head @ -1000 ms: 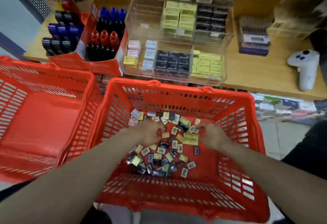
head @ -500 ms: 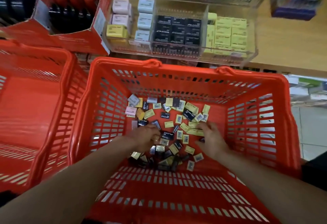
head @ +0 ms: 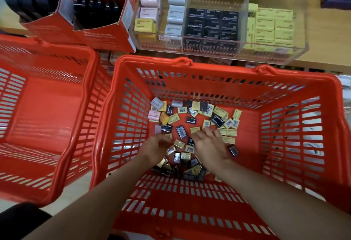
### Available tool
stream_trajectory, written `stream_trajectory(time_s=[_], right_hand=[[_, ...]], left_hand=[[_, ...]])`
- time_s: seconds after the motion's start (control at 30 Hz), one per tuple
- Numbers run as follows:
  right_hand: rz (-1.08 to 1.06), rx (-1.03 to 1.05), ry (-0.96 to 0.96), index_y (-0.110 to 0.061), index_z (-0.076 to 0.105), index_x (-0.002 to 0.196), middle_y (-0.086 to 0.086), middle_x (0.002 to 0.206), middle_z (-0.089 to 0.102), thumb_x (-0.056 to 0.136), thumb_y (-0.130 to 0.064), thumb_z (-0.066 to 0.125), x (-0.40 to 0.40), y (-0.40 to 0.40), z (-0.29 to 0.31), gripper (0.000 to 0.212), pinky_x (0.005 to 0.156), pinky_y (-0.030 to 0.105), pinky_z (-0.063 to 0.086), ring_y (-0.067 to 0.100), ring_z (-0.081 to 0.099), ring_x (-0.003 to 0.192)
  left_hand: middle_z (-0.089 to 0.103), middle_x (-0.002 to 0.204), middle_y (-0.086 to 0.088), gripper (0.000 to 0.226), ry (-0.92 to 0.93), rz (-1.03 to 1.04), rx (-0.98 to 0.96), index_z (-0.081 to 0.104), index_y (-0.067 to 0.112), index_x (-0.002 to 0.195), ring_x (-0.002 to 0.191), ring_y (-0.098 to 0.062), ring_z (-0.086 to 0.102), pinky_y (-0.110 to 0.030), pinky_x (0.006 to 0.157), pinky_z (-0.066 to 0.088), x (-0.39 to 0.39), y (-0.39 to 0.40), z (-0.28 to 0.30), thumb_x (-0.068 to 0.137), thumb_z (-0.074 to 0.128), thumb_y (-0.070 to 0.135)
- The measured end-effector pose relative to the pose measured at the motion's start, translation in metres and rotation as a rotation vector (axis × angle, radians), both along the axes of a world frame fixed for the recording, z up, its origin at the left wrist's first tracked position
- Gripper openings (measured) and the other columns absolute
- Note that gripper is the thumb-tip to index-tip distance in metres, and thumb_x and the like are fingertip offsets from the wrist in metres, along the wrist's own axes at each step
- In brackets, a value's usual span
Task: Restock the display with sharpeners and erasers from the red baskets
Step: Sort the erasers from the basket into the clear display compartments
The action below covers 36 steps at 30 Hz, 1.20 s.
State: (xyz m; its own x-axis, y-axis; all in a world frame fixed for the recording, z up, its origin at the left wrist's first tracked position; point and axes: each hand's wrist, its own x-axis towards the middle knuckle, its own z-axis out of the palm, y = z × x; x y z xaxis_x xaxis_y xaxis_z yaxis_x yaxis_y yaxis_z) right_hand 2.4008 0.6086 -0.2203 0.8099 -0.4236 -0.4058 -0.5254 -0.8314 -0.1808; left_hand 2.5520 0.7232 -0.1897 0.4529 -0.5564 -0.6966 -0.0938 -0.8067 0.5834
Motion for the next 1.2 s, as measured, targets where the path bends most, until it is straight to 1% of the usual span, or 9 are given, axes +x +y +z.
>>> stream_trajectory(time_s=[0.17, 0.3, 0.4, 0.5, 0.67, 0.77, 0.87, 1.07, 1.2], right_hand=[[-0.106, 0.038, 0.002, -0.022, 0.054, 0.134, -0.004, 0.127, 0.061, 0.093, -0.037, 0.054, -0.003, -0.006, 0.005, 0.044, 0.103, 0.034, 0.031, 0.019, 0.043, 0.124], [-0.56, 0.3, -0.396, -0.024, 0.061, 0.123, -0.012, 0.102, 0.067, 0.084, -0.035, 0.069, 0.004, 0.002, 0.026, 0.042, 0.081, 0.022, 0.049, 0.008, 0.058, 0.099], [-0.547, 0.456, -0.506, -0.029, 0.06, 0.117, -0.019, 0.095, 0.066, 0.08, -0.033, 0.075, 0.017, 0.011, 0.036, 0.04, 0.068, 0.006, 0.042, -0.004, 0.059, 0.085], [-0.497, 0.488, -0.527, -0.027, 0.065, 0.111, -0.018, 0.098, 0.067, 0.083, -0.032, 0.076, 0.02, -0.006, 0.037, 0.03, 0.076, 0.006, 0.044, -0.004, 0.061, 0.089], [-0.26, 0.14, -0.275, -0.017, 0.054, 0.136, 0.005, 0.134, 0.046, 0.091, -0.012, 0.064, 0.012, -0.066, 0.024, 0.046, 0.102, 0.032, 0.04, 0.025, 0.049, 0.12], [-0.032, -0.045, -0.104, -0.022, 0.043, 0.145, -0.001, 0.14, 0.046, 0.093, -0.018, 0.06, 0.024, -0.074, 0.013, 0.055, 0.101, 0.04, 0.038, 0.026, 0.044, 0.125], [-0.092, -0.167, -0.088, -0.022, 0.049, 0.139, -0.002, 0.132, 0.052, 0.091, -0.018, 0.063, 0.034, -0.068, 0.006, 0.051, 0.094, 0.039, 0.039, 0.026, 0.048, 0.117], [-0.285, -0.084, -0.176, -0.022, 0.058, 0.131, 0.0, 0.126, 0.051, 0.091, -0.024, 0.065, 0.041, -0.047, 0.001, 0.041, 0.095, 0.039, 0.037, 0.025, 0.046, 0.118], [-0.287, 0.237, -0.457, -0.015, 0.064, 0.124, 0.0, 0.115, 0.058, 0.086, -0.016, 0.072, 0.03, -0.022, 0.019, 0.039, 0.097, 0.036, 0.045, 0.022, 0.053, 0.113]], left_hand=[[0.065, 0.088, -0.006, 0.016, 0.184, 0.234, -0.027, 0.066, -0.008, 0.107, 0.086, -0.021, 0.061, -0.038, 0.092, 0.053, -0.005, -0.005, 0.0, 0.094, 0.058, -0.004], [0.07, 0.108, -0.013, 0.018, 0.566, 0.559, -0.097, 0.06, 0.011, 0.115, 0.103, -0.027, 0.068, -0.041, 0.095, 0.055, -0.014, -0.021, 0.009, 0.099, 0.056, 0.018], [0.067, 0.121, -0.012, 0.028, 0.798, 0.704, -0.237, 0.058, 0.015, 0.126, 0.112, -0.025, 0.065, -0.045, 0.098, 0.053, -0.024, -0.037, 0.013, 0.103, 0.049, 0.027], [0.069, 0.105, -0.01, 0.027, 0.76, 0.894, -0.297, 0.063, 0.009, 0.118, 0.093, -0.02, 0.069, -0.036, 0.079, 0.058, -0.022, -0.052, 0.014, 0.105, 0.041, 0.019], [0.055, 0.077, -0.004, 0.023, 0.777, 1.071, -0.253, 0.063, 0.011, 0.11, 0.073, -0.014, 0.055, -0.031, 0.073, 0.054, 0.002, -0.049, 0.009, 0.106, 0.041, 0.013], [0.056, 0.078, -0.003, 0.021, 0.809, 1.06, -0.216, 0.064, 0.012, 0.113, 0.07, -0.013, 0.055, -0.028, 0.07, 0.056, 0.006, -0.046, 0.008, 0.105, 0.044, 0.014], [0.057, 0.076, -0.003, 0.02, 0.832, 1.053, -0.231, 0.064, 0.011, 0.113, 0.067, -0.013, 0.057, -0.027, 0.069, 0.058, 0.004, -0.044, 0.008, 0.103, 0.047, 0.013], [0.058, 0.068, -0.002, 0.018, 0.843, 1.07, -0.218, 0.064, 0.009, 0.113, 0.059, -0.012, 0.058, -0.025, 0.064, 0.057, -0.004, -0.044, 0.003, 0.102, 0.052, 0.014], [0.063, 0.077, 0.001, 0.024, 0.763, 0.868, -0.255, 0.069, 0.013, 0.114, 0.07, -0.009, 0.057, -0.025, 0.074, 0.054, -0.009, -0.048, 0.002, 0.094, 0.065, 0.026]])
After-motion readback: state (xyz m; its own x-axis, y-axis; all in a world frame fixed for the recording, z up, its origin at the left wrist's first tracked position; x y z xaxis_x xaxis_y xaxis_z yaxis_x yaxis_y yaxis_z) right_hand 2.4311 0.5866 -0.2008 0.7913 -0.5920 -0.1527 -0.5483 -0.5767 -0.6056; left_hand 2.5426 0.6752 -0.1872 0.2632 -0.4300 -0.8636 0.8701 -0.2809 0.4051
